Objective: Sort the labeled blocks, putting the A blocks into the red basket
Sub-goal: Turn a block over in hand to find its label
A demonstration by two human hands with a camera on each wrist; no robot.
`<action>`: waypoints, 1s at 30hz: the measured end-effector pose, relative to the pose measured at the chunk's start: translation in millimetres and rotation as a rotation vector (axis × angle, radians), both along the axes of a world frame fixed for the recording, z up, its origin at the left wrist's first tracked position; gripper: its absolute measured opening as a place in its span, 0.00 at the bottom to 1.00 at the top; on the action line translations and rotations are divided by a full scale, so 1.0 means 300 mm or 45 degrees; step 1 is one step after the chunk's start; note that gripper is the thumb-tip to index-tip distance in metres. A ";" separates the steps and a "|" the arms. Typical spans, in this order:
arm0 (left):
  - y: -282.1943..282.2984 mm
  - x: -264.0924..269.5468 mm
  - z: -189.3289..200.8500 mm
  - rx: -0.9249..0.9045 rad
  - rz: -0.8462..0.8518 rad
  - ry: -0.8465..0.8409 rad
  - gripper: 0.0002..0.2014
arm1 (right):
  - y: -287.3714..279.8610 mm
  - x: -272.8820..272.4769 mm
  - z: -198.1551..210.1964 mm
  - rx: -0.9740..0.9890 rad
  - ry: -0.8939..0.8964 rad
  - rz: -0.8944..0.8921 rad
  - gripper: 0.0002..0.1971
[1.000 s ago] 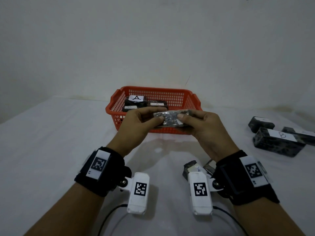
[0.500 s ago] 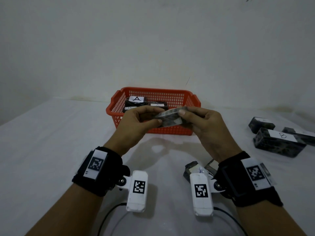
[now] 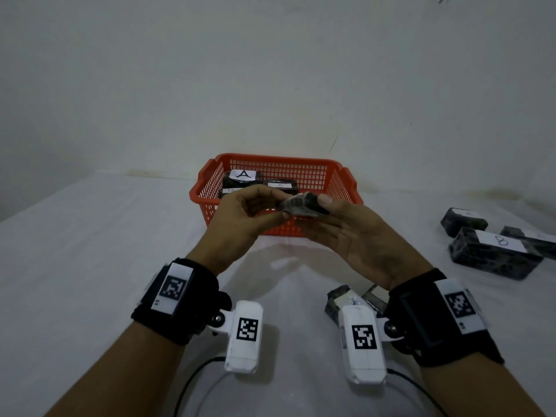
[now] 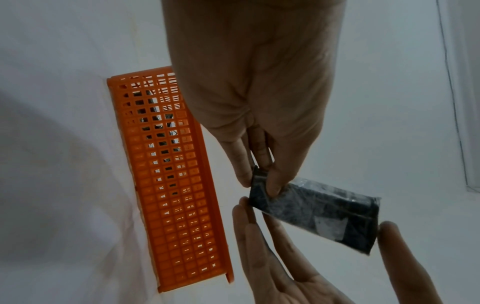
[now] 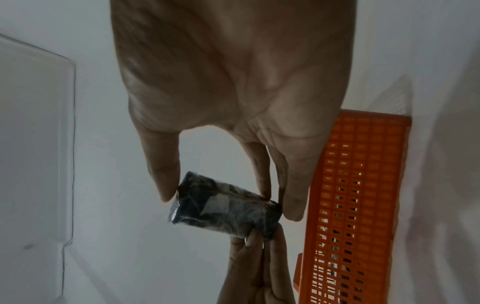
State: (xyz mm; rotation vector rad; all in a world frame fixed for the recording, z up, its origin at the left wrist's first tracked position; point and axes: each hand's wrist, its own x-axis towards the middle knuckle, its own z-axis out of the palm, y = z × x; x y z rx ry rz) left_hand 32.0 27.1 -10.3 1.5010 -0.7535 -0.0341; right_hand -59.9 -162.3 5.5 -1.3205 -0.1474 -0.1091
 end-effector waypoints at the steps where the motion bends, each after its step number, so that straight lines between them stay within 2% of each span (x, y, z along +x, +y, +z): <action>1: 0.001 0.002 -0.001 -0.012 -0.001 -0.004 0.11 | 0.001 -0.001 0.003 0.031 0.007 0.006 0.24; 4: 0.002 0.002 -0.004 -0.027 -0.010 -0.011 0.11 | -0.001 -0.004 0.007 0.051 -0.025 0.033 0.23; 7: 0.004 0.009 -0.003 0.026 -0.046 -0.015 0.13 | -0.002 0.002 -0.002 -0.032 -0.078 -0.013 0.14; 10: 0.009 0.013 0.004 0.015 -0.316 0.212 0.26 | -0.009 0.016 -0.020 -0.211 -0.123 -0.173 0.15; 12: 0.004 0.004 0.008 0.019 -0.390 0.285 0.33 | -0.015 0.021 -0.029 -0.258 -0.142 -0.216 0.18; 16: -0.005 -0.004 0.006 0.071 -0.200 0.187 0.27 | -0.014 0.013 -0.029 -0.305 -0.136 -0.139 0.20; 19: 0.000 0.003 0.001 0.074 -0.172 0.182 0.26 | -0.006 0.006 -0.025 -0.309 -0.122 -0.029 0.20; 25: -0.002 -0.014 0.008 0.139 -0.279 0.230 0.34 | -0.016 0.011 -0.027 -0.394 -0.159 -0.155 0.27; 30: -0.001 -0.032 0.028 0.231 -0.204 0.156 0.34 | -0.019 0.011 -0.035 -0.380 -0.138 -0.096 0.23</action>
